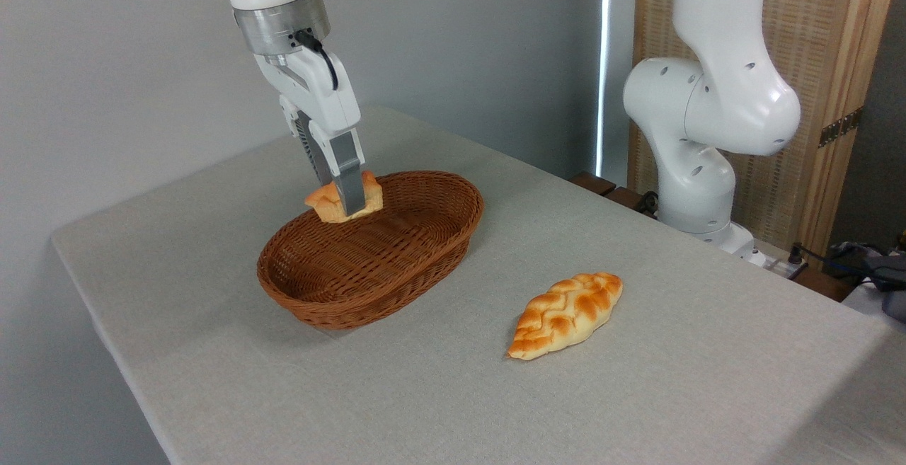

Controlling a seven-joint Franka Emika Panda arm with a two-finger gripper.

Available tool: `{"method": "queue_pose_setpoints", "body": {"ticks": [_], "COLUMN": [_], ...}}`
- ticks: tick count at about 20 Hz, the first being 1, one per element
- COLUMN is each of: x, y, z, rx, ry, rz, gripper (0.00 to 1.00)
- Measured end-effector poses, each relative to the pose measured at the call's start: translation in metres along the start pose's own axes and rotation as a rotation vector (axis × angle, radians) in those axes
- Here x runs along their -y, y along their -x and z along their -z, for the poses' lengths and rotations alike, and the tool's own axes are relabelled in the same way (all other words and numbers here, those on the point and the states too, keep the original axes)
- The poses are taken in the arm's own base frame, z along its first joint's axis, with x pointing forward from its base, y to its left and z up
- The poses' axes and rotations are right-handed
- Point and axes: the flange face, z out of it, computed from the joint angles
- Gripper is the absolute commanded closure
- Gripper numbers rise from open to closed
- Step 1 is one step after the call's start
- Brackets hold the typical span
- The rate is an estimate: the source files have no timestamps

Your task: Put bread into the basket

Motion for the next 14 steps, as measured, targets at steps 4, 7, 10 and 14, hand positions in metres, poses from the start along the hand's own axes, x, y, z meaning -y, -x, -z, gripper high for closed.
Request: {"method": "queue_pose_setpoints", "body": {"ticks": [4,7,10,14], "x": [0.0027,0.0009,-0.0009,-0.0006], "y": [0.0019,0.0005,-0.0007,-0.0005], "z": [-0.0003,-0.0007,-0.0007,-0.0007], "rx": [0.018,0.032,0.035,0.035], "ry": [-0.023,-0.043,-0.046,-0.047], "rz": [0.012,0.001,-0.003,-0.003], "gripper": [0.00,0.00,0.00,0.00]}}
